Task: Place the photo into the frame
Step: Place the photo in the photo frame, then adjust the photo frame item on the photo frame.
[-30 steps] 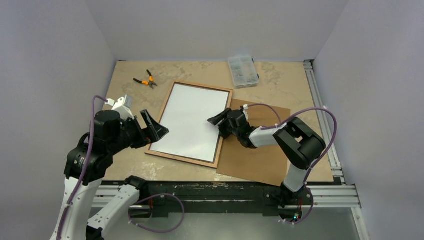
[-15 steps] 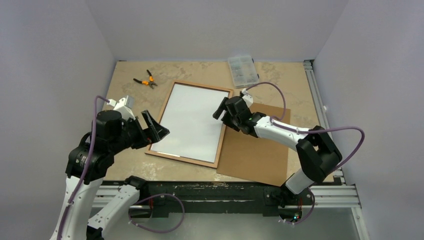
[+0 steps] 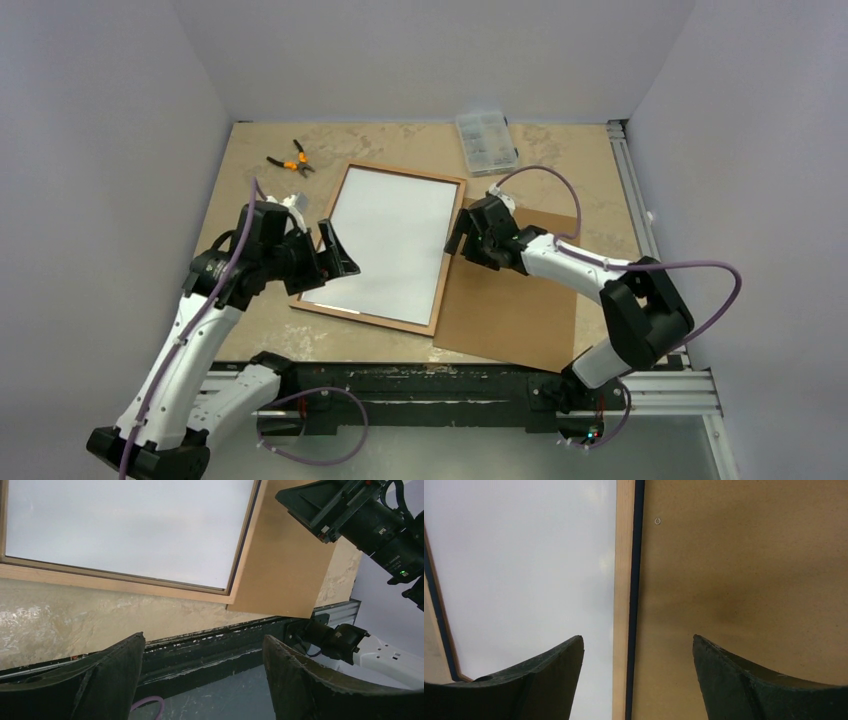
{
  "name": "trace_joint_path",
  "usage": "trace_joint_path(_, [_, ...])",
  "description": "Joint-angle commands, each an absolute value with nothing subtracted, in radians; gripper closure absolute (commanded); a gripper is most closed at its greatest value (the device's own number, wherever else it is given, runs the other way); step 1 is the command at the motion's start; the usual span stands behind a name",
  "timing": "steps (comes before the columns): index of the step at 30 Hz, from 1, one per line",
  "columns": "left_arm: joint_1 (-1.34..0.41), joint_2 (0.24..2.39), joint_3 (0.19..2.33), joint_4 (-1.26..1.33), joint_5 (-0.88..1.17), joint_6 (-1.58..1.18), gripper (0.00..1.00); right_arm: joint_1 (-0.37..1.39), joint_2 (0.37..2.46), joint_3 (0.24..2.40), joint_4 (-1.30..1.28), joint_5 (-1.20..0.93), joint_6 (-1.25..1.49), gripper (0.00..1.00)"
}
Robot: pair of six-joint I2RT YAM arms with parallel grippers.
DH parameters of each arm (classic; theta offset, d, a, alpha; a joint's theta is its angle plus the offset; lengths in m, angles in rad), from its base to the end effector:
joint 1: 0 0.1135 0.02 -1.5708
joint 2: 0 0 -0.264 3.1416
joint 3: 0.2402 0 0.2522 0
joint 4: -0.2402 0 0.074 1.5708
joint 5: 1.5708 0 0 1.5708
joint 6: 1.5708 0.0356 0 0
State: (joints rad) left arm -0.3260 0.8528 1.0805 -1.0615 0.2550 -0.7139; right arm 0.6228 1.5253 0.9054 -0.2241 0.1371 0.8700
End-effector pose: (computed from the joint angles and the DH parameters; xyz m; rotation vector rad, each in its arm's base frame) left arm 0.1338 -0.0547 0.3458 -0.3630 2.4946 -0.7632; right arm 0.2586 0.1797 0.2021 0.3686 2.4438 0.5134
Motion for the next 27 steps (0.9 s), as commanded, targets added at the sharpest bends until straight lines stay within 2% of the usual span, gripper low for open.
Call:
trace_joint_path(1, [-0.347,0.877,1.070,-1.010,0.273,-0.706,0.16,0.633,1.586,0.952,-0.235,0.045,0.798,0.24])
trace_joint_path(10, [-0.353,0.872,1.058,-1.000,0.264,-0.702,0.16,0.664,1.755,1.046,-0.308,0.023,0.731,0.48])
trace_joint_path(14, [-0.353,0.874,1.055,-1.000,0.259,-0.697,0.16,0.694,1.823,1.147,-0.414,0.109,0.639,0.64])
trace_joint_path(17, [-0.353,0.880,1.053,-0.999,0.257,-0.695,0.16,0.706,1.863,1.215,-0.474,0.166,0.575,0.80])
trace_joint_path(21, [-0.353,0.885,1.046,-0.993,0.256,-0.692,0.16,0.711,1.894,1.263,-0.500,0.201,0.517,0.85])
trace_joint_path(27, [-0.353,0.895,1.041,-0.986,0.258,-0.692,0.16,0.711,1.920,1.292,-0.518,0.258,0.480,0.84])
